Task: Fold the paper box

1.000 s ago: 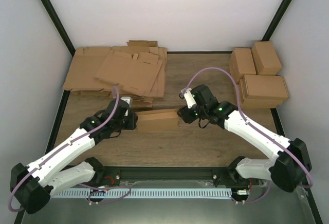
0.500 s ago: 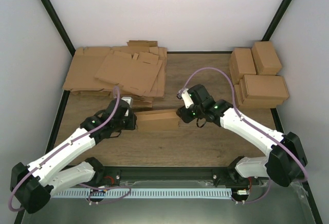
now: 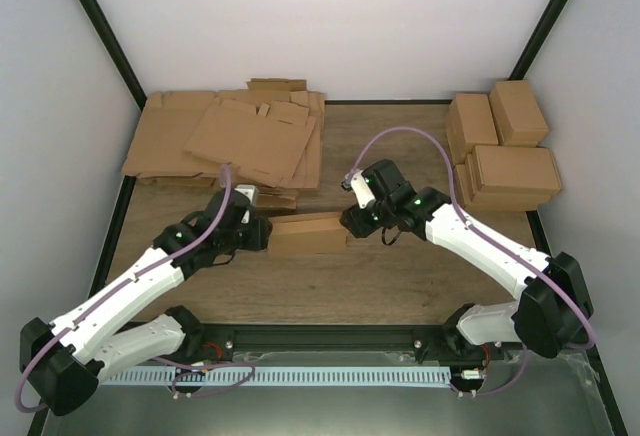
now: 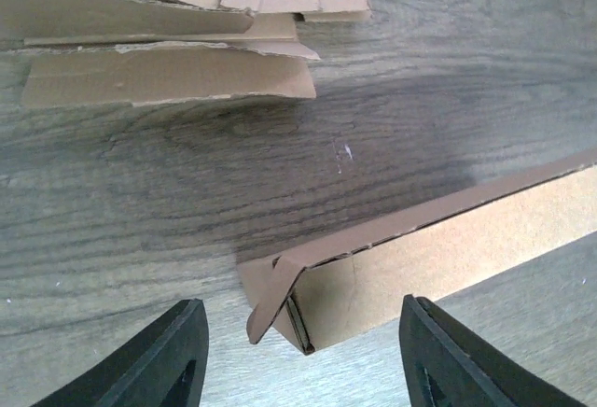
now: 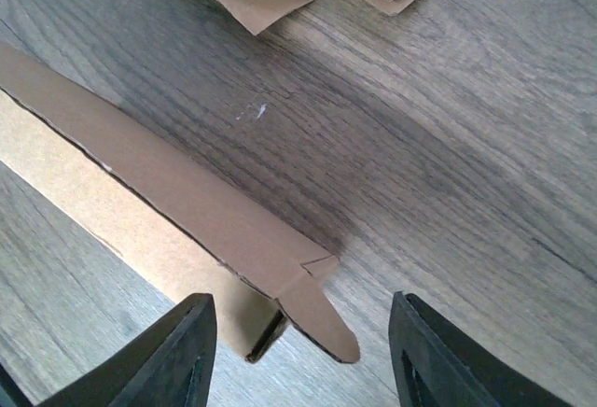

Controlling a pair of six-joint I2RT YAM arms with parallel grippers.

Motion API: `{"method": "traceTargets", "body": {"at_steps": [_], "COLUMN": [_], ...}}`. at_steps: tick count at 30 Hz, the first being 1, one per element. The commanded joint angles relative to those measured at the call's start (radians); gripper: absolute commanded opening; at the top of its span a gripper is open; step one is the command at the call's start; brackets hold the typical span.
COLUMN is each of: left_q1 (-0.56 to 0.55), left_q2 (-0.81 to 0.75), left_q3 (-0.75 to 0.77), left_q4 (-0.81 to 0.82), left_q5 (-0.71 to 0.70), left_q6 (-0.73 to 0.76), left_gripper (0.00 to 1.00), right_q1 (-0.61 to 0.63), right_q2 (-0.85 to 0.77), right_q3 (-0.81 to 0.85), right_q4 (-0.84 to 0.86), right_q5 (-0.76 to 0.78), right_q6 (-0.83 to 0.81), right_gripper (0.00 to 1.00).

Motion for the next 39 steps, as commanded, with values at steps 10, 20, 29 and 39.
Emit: {"method": "traceTargets", "body": {"at_steps": [10, 20, 29, 39], "left_q1": [0.004, 0.003, 0.003, 0.003], "left_q2": [-0.015, 0.006, 0.015, 0.035], "left_q3": [0.035, 0.043, 0.042, 0.053], "left_q4": [-0.012, -0.008, -0.004, -0.022], "left_q5": [0.011, 0.030, 0.053, 0.030], "left_q6": [0.027, 0.038, 0.021, 0.007], "left_gripper": [0.44, 0.24, 0.14, 0.14], "right_q1": [-0.003, -0.002, -0.003, -0.002], "right_q2": [-0.016, -0.013, 0.002, -0.020], "right_q3": [0.071, 0.071, 0.084, 0.079], "right_q4": [-0.047, -0.054, -0.074, -0.107], "right_q5": [0.016, -0.014, -0.043, 0.091], "right_q6": [-0.026, -0.035, -0.019, 0.001], "right_gripper": [0.54, 0.41, 0.34, 0.45]}}
